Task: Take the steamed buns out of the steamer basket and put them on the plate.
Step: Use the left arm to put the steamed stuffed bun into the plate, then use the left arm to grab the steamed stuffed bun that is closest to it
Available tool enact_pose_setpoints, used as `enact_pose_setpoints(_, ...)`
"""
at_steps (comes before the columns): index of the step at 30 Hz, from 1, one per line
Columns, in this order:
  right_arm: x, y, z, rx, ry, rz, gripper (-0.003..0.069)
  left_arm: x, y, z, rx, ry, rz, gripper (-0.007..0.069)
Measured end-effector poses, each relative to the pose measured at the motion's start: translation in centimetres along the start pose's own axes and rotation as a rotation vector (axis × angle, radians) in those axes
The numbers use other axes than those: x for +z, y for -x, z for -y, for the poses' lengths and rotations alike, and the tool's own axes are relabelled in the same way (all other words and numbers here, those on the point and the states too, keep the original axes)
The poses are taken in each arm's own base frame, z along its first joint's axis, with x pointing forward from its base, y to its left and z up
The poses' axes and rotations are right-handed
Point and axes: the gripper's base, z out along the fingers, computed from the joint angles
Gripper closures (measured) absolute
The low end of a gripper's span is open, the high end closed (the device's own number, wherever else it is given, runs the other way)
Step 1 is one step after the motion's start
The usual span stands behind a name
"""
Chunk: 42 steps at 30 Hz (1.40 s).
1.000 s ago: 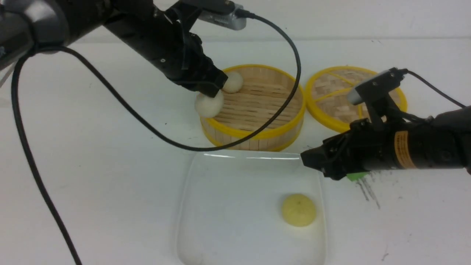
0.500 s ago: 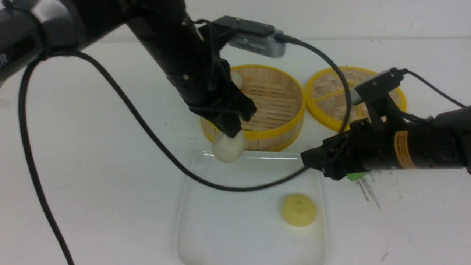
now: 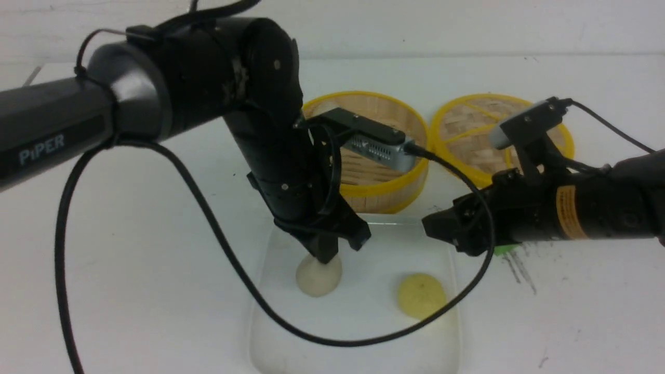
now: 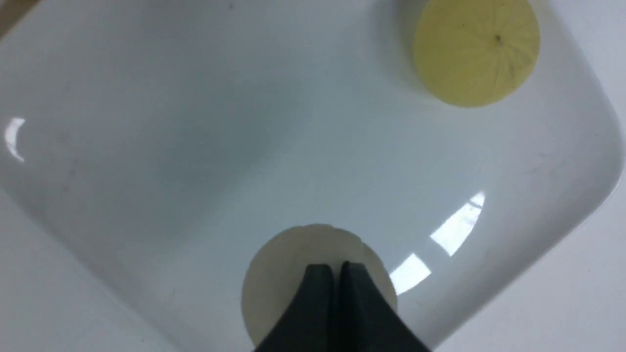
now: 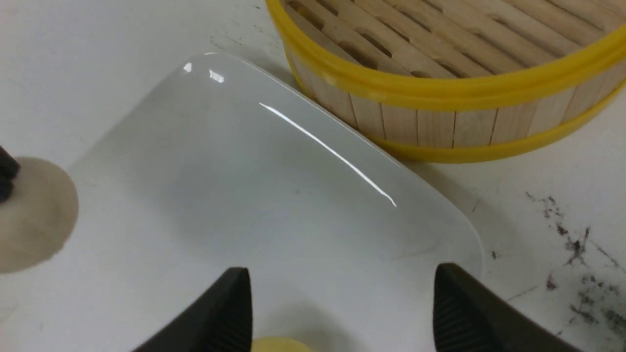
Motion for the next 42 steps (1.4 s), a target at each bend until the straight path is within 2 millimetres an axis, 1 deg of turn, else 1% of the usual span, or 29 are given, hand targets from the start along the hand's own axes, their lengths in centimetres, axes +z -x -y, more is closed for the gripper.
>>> enact_pose_setpoints(8, 0.0, 0.0, 0.0, 0.000, 0.005, -0.001, 0.0173, 2.0, -0.8, -0.3, 0.009, 0.013, 0.028, 0.0613)
enact_pose_setpoints(13, 0.0, 0.0, 0.0, 0.000, 0.005, -0.001, 0.0173, 2.3, -0.9, -0.4, 0.012, 0.018, 0.039, 0.0611)
enact_pose_setpoints(16, 0.0, 0.0, 0.0, 0.000, 0.005, -0.001, 0.0173, 2.3, -1.0, -0.4, 0.011, 0.014, 0.027, 0.0592)
enact_pose_setpoints(19, 0.0, 0.0, 0.0, 0.000, 0.005, -0.001, 0.0173, 2.3, -1.3, -0.4, 0.018, 0.014, -0.008, 0.0537)
enact_pose_setpoints(22, 0.0, 0.0, 0.0, 0.000, 0.004, -0.001, 0.0173, 2.3, -1.7, -0.6, 0.018, 0.035, -0.045, 0.0397)
enact_pose_setpoints(23, 0.0, 0.0, 0.0, 0.000, 0.003, 0.000, 0.0173, 2.3, -1.7, -0.6, 0.012, 0.038, -0.047, 0.0367)
enact_pose_setpoints(25, 0.0, 0.0, 0.1, 0.000, -0.011, 0.002, 0.0173, 2.3, -1.7, -0.7, -0.013, 0.048, -0.052, 0.0260)
enact_pose_setpoints(28, 0.0, 0.1, 0.3, 0.000, -0.038, 0.007, 0.0173, 2.3, -1.8, -0.7, -0.040, 0.050, -0.062, 0.0165)
enact_pose_setpoints(31, 0.0, 0.1, 0.4, 0.000, -0.048, 0.008, 0.0173, 2.3, -1.9, -0.7, -0.054, 0.050, -0.069, 0.0131)
enact_pose_setpoints(34, 0.0, 0.1, 0.4, 0.000, -0.048, 0.008, 0.0173, 2.3, -1.9, -0.7, -0.057, 0.049, -0.072, 0.0124)
enact_pose_setpoints(37, 0.0, 0.1, 0.6, 0.000, -0.066, 0.011, 0.0173, 1.8, -1.8, -0.6, -0.054, 0.056, -0.041, 0.0122)
enact_pose_setpoints(40, -0.2, 0.3, 0.9, -0.003, -0.112, 0.026, 0.0173, 0.1, -1.5, -0.5, -0.040, 0.081, 0.046, 0.0122)
enact_pose_setpoints(42, -0.8, 0.7, 1.0, -0.011, -0.147, 0.053, 0.0173, -2.0, -1.3, -0.4, -0.014, 0.125, 0.141, 0.0122)
